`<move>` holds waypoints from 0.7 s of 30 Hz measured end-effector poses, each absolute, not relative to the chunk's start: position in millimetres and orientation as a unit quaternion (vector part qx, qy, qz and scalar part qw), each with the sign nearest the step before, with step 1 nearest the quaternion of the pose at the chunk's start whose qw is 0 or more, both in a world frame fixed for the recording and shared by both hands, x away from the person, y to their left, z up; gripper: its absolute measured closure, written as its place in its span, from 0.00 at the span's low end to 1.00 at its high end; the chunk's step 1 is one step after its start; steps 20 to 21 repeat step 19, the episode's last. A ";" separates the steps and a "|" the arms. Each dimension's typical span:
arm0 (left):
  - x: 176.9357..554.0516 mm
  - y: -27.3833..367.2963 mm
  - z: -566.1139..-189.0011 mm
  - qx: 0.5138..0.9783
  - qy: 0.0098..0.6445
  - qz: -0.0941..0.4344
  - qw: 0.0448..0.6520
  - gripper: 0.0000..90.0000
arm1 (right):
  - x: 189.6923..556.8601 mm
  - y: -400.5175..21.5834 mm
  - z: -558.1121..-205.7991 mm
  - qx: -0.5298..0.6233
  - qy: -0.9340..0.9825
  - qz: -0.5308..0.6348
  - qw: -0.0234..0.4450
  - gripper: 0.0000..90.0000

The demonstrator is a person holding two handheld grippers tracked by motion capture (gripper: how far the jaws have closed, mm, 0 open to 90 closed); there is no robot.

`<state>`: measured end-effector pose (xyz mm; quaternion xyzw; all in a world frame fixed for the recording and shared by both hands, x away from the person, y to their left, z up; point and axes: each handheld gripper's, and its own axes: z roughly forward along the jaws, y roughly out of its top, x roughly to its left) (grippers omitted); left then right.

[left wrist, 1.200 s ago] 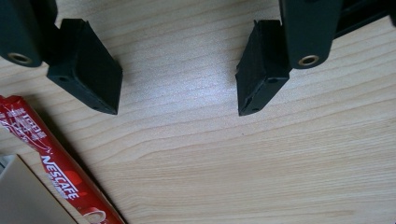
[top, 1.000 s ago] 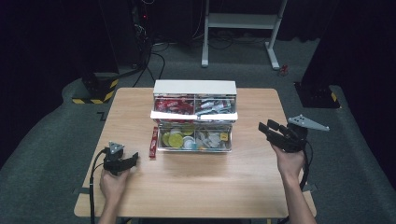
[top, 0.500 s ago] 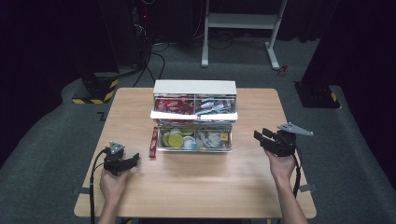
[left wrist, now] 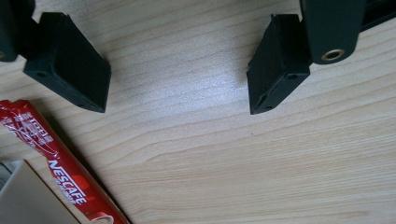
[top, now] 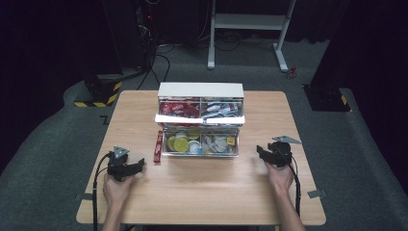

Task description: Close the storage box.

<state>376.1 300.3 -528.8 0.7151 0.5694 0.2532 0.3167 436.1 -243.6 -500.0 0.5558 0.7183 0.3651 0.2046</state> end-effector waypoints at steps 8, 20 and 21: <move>376.2 299.9 -528.9 0.715 0.570 0.253 0.317 0.24 | 439.1 -237.7 -514.7 0.552 0.740 0.319 0.215 0.45; 376.1 299.7 -528.9 0.715 0.570 0.253 0.317 0.24 | 440.3 -234.5 -522.8 0.543 0.740 0.313 0.243 0.33; 376.1 299.7 -528.9 0.715 0.570 0.253 0.317 0.24 | 440.3 -234.5 -522.8 0.543 0.740 0.313 0.243 0.33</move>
